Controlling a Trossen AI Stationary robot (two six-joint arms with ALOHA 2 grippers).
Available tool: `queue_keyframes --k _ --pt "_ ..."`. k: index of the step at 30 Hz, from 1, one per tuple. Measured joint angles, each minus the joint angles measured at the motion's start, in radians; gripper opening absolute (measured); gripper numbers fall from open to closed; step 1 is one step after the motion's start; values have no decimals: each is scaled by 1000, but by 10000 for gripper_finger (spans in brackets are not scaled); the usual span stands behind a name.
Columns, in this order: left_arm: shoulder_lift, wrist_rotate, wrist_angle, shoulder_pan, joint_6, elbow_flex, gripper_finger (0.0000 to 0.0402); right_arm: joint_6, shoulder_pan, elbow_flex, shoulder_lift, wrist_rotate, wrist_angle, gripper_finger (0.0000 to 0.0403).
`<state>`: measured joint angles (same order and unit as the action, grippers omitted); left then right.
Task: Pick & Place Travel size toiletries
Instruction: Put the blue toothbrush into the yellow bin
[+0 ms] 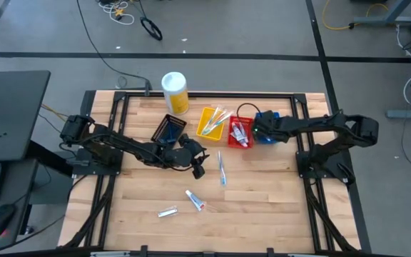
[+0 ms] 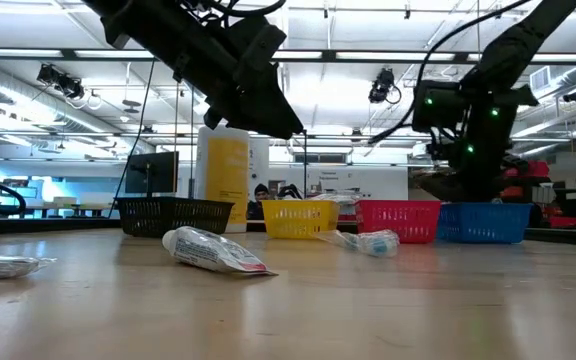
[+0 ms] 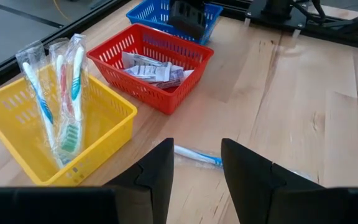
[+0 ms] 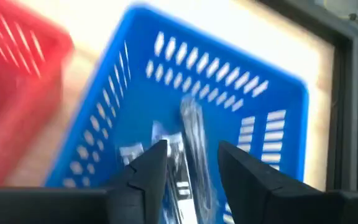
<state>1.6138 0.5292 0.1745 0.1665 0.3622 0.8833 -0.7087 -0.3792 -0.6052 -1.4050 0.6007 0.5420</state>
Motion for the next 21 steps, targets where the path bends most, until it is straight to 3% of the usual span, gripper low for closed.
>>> queue_keyframes --k 5,14,21 --pt "0 -4 0 0 -4 0 142 -9 8 -62 1 10 -36 161" --pt "0 -3 0 0 -19 0 142 196 102 -78 1 -181 -472 162" --pt "0 0 0 0 -3 0 142 333 184 -77 1 -168 -588 162"
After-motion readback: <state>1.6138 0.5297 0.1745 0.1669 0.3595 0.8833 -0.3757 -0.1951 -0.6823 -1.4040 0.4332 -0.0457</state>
